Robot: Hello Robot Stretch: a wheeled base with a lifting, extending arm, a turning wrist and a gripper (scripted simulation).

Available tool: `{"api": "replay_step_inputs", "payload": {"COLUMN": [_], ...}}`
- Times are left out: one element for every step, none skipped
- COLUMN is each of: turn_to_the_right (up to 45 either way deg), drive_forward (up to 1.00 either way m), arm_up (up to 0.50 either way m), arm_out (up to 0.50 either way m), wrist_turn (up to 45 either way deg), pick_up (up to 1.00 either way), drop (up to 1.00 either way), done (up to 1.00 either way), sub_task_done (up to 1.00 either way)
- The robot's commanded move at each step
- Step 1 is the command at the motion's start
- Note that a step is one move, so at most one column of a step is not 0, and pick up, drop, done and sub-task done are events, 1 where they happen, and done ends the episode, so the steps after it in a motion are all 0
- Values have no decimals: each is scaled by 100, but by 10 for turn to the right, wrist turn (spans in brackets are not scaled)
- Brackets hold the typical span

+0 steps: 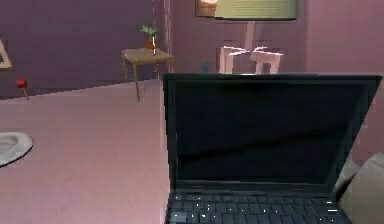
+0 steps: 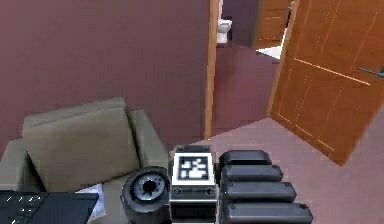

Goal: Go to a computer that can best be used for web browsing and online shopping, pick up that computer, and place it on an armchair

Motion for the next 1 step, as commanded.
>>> {"api": "replay_step_inputs", "payload": {"turn_to_the_right": [-450], "drive_forward": [0], "arm_up": [0], "arm_out": [0], "wrist_turn": [0], "pick_up": [0], "drop": [0], "done": [0], "sub_task_done": [0]}}
